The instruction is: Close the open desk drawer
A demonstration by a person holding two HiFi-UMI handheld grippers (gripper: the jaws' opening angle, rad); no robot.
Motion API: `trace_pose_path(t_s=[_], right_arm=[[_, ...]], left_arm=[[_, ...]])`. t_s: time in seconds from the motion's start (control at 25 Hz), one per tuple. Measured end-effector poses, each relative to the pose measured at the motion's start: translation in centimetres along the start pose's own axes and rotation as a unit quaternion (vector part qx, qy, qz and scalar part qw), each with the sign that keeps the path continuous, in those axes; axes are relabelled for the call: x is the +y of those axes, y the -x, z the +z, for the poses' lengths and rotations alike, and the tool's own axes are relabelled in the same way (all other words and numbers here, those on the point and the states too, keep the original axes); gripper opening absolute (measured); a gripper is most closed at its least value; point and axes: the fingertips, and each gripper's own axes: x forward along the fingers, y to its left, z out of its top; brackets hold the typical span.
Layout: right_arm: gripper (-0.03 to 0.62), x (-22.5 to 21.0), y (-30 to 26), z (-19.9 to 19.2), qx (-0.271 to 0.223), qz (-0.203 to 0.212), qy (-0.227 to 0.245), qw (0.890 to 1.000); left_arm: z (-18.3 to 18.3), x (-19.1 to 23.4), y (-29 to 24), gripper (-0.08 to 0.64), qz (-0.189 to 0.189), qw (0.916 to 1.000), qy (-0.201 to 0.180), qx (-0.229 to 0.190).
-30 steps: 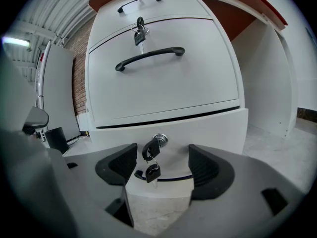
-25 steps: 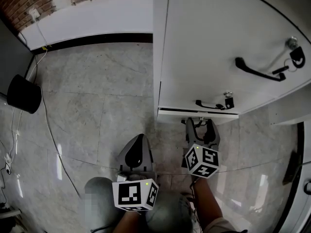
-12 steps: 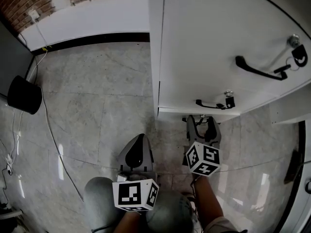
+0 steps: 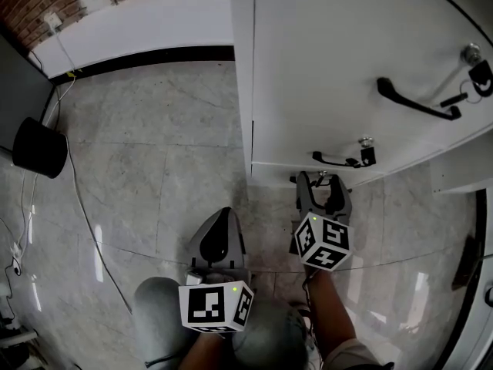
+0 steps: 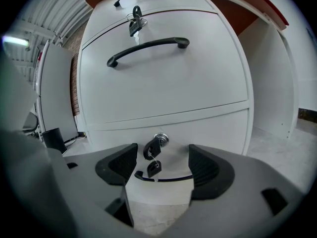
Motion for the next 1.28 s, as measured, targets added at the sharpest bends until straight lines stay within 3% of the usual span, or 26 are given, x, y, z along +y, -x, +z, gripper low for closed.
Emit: trace_pose_path(t_s=[0.64, 0.84, 1.04, 1.08, 1.16, 1.28], right_arm=[[0.308, 0.0, -0.1, 0.0, -0.015, 0.004, 0.003, 1.0], [0.307, -0.1, 1.5, 0.1, -0.028, 0.037, -0.017, 0.999], [0.305, -2.0, 4.9, 0.2, -0.035, 0.048, -0.006, 0.998], [0.292, -2.5, 5.4, 0.1, -0.034, 0.051, -0.011, 0.998], [0.201, -3.4, 6.1, -0.1, -0.029, 0.05, -0.02, 0.998], [0.107, -4.8, 6.6, -0.7, -0.016, 0.039, -0.018, 0.999]], left_arm=[[-0.4, -0.8, -0.7, 0.0, -0.018, 0.9998, 0.009, 0.005], [-0.3, -1.8, -0.9, -0.001, -0.028, 0.9996, 0.005, 0.001], [-0.8, -2.3, -1.5, 0.0, -0.024, 0.9997, 0.0, 0.007], [-1.1, -2.5, -1.8, 0.0, -0.025, 0.9996, -0.004, 0.01], [-1.9, -3.1, -2.3, 0.0, -0.033, 0.9993, -0.002, 0.016], [-3.1, -3.5, -3.2, 0.0, -0.044, 0.9981, 0.035, 0.024]])
